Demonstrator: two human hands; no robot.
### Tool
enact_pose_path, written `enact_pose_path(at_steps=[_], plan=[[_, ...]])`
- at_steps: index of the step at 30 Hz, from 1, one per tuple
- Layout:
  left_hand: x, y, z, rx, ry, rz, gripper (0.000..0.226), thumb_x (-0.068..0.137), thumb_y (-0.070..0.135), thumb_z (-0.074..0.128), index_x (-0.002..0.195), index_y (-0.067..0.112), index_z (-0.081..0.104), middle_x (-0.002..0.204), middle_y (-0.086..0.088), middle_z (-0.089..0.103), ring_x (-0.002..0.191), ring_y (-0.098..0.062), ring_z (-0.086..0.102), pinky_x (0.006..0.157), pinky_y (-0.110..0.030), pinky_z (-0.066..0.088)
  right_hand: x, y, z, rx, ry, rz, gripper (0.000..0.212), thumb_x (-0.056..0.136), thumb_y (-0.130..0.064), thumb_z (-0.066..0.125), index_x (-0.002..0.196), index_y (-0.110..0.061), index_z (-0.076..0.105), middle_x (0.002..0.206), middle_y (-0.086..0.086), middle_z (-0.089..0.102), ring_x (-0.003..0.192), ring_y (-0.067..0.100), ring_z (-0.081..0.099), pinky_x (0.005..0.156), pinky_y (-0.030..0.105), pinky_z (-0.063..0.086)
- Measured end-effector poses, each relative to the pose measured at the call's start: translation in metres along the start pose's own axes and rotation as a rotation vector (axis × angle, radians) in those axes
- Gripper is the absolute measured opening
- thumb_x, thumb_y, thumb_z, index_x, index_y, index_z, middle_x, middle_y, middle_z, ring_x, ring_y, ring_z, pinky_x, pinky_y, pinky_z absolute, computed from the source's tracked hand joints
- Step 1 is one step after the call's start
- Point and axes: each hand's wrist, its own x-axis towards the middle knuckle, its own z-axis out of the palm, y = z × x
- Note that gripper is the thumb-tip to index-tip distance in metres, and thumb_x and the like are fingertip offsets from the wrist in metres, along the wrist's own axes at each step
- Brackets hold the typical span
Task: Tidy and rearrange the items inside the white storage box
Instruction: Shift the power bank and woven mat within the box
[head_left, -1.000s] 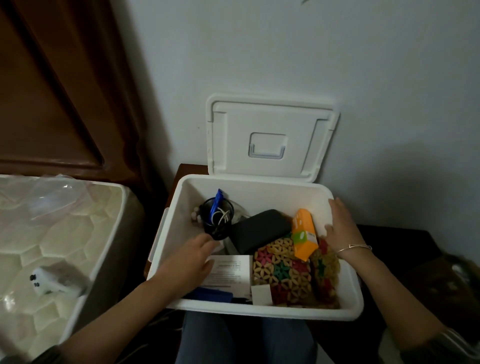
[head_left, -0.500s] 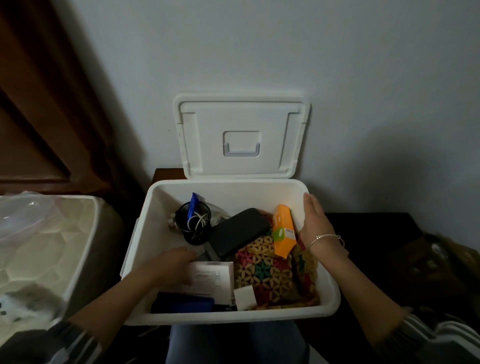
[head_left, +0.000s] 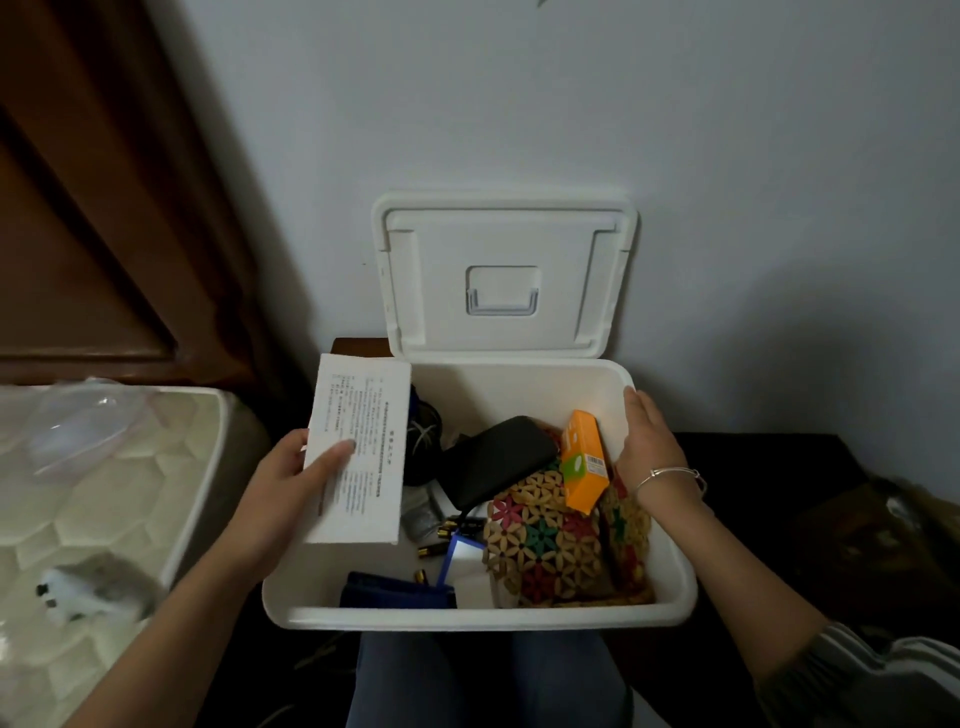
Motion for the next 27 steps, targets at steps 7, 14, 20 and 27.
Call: enact_pose_path(at_steps=[7,14,20,27], plan=[[-0.001,-0.01,-0.002,-0.136,0.129,0.036,0.039,0.084,0.043,0.065,0.114,0.019,0.059,0.105,-0.003,0.074,0.089,-0.024,0.073,0.068,-0.038,0.057,-0.012,-0.007,-0.006,-0.009,0.098,-0.09,0.051,0.093,0.0,0.045,0.143,-0.004,0.036,0.155,0.013,0.023,0.141,0.029,0.026,0.114,0.037,0.027],[-0.007,-0.014,0.007,0.023,0.24,0.14,0.016,0.089,0.042,0.062,0.103,0.034,0.058,0.099,0.012,0.071,0.084,-0.006,0.071,0.063,-0.023,0.054,-0.022,-0.038,0.014,-0.102,-0.002,-0.449,0.043,0.09,-0.021,0.059,0.132,-0.018,0.052,0.145,0.003,0.04,0.137,0.02,0.031,0.117,0.034,0.023],[-0.007,-0.015,0.007,-0.01,0.272,0.157,0.014,0.089,0.041,0.062,0.101,0.035,0.057,0.102,0.009,0.071,0.087,-0.008,0.071,0.067,-0.028,0.055,-0.007,-0.066,0.051,-0.43,-0.266,-0.595,0.073,0.083,-0.039,0.063,0.146,-0.022,0.029,0.153,0.003,0.025,0.142,0.021,0.022,0.115,0.037,0.022],[-0.008,-0.014,0.009,0.012,0.307,0.174,0.014,0.09,0.038,0.062,0.102,0.035,0.055,0.104,0.007,0.07,0.088,-0.006,0.07,0.071,-0.028,0.057,0.01,-0.09,0.081,-0.687,-0.39,-0.577,0.08,0.083,-0.035,0.064,0.148,-0.017,0.02,0.151,0.009,0.028,0.138,0.028,0.027,0.113,0.044,0.025]])
